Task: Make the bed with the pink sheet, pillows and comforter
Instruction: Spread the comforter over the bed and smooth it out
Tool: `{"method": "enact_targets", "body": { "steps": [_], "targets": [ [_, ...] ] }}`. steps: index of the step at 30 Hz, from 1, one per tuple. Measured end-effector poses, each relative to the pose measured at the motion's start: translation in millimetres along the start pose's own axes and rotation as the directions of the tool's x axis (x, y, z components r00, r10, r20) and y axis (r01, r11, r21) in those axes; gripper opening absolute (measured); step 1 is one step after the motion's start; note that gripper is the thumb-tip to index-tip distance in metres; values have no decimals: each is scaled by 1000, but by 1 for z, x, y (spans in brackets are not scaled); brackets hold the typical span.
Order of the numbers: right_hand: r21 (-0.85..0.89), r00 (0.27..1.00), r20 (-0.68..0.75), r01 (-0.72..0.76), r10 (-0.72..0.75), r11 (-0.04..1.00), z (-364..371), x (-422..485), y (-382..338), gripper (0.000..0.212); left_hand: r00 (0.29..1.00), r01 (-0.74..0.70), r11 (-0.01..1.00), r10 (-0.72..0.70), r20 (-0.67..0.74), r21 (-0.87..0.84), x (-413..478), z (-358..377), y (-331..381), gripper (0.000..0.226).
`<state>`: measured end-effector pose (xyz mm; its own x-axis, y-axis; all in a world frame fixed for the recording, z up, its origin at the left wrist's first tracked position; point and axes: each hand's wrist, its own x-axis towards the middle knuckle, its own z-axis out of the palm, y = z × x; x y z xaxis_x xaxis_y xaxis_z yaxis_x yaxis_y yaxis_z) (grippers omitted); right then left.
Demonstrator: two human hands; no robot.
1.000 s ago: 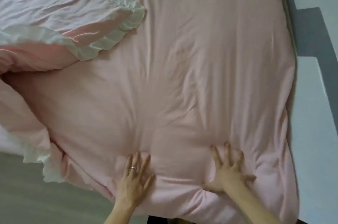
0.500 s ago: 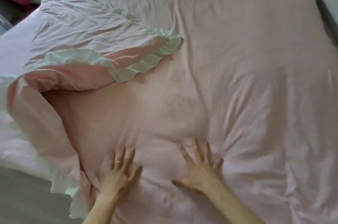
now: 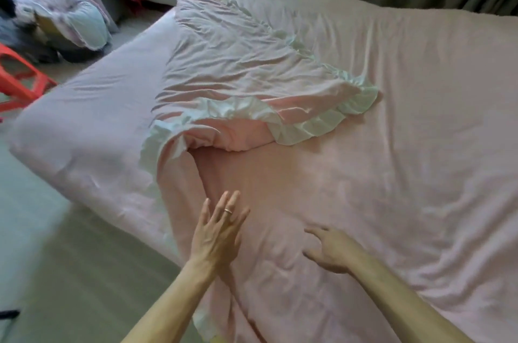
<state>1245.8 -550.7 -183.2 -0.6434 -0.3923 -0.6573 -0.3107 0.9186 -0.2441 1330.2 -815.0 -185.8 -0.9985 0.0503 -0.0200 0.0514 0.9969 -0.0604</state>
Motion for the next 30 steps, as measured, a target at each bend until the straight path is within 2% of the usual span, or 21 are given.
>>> {"method": "enact_targets", "body": {
  "steps": [1, 3, 5, 7, 9, 10, 12, 13, 15, 19, 20, 21, 22, 23, 24, 25, 26, 27, 29, 30],
  "targets": [
    [45, 999, -37, 25, -24, 999, -4, 10, -18, 67, 997, 37, 999, -36, -62, 18, 10, -11, -23, 76],
    [180, 995, -90, 64, -49, 982, -10, 27, -53, 70, 964, 203, 979, -202, -174, -14, 32, -23, -68, 88],
    [336, 993, -105, 82, -49, 938, -18, 48, -95, 74, 898, 402, 910, -414, -152, -105, 53, -31, -118, 99],
    [535, 995, -101, 70, -19, 842, -25, 68, -129, 88, 842, 513, 831, -536, -59, -216, 71, -34, -155, 96],
    [714, 991, -118, 43, 60, 699, -38, 93, -163, 97, 817, 564, 752, -568, 98, -342, 75, -31, -190, 82],
    [784, 985, -134, 39, 108, 620, -48, 105, -177, 94, 809, 580, 720, -563, 167, -381, 68, -26, -206, 73],
    [867, 966, -157, 36, 204, 497, -69, 133, -204, 93, 786, 617, 709, -569, 240, -342, 34, -3, -240, 54],
    [902, 955, -173, 56, 239, 428, -79, 144, -215, 103, 766, 643, 698, -587, 263, -315, 12, 10, -251, 49],
    [956, 931, -176, 84, 319, 283, -92, 166, -234, 127, 725, 686, 675, -605, 329, -269, -26, 32, -269, 48],
    [1000, 835, -2, -14, 551, 26, -91, 189, -197, 144, 709, 692, 689, -592, 383, -217, -23, 39, -256, 51],
    [999, 801, 37, -9, 597, -49, -85, 190, -191, 142, 733, 660, 723, -562, 383, -204, -21, 40, -253, 51],
    [992, 788, 82, -8, 610, -122, -77, 191, -187, 126, 740, 631, 757, -522, 423, -170, -24, 39, -248, 51],
    [978, 808, 120, 3, 577, -207, -69, 186, -178, 102, 780, 578, 798, -478, 404, -171, -27, 39, -237, 51],
    [970, 825, 124, 16, 551, -242, -70, 182, -168, 77, 788, 541, 825, -429, 442, -163, -24, 40, -231, 51],
    [973, 849, 153, -40, 506, -227, -42, 237, -243, 61, 689, 644, 743, -459, 561, -182, -84, 67, -292, 50],
    [968, 859, 183, -73, 477, -240, -46, 240, -249, 55, 679, 657, 724, -448, 582, -209, -91, 64, -291, 48],
    [973, 851, 175, -73, 495, -219, -50, 239, -245, 55, 733, 590, 774, -394, 554, -229, -98, 65, -282, 45],
    [977, 865, 165, -77, 474, -200, -55, 245, -246, 54, 751, 561, 776, -330, 572, -288, -104, 65, -281, 42],
    [994, 813, 106, -92, 572, -54, -68, 253, -256, 46, 801, 481, 828, -281, 529, -288, -112, 72, -282, 35],
    [994, 778, 23, -83, 628, 67, -77, 249, -264, 39, 798, 489, 833, -306, 519, -261, -109, 71, -287, 31]
  ]
}}
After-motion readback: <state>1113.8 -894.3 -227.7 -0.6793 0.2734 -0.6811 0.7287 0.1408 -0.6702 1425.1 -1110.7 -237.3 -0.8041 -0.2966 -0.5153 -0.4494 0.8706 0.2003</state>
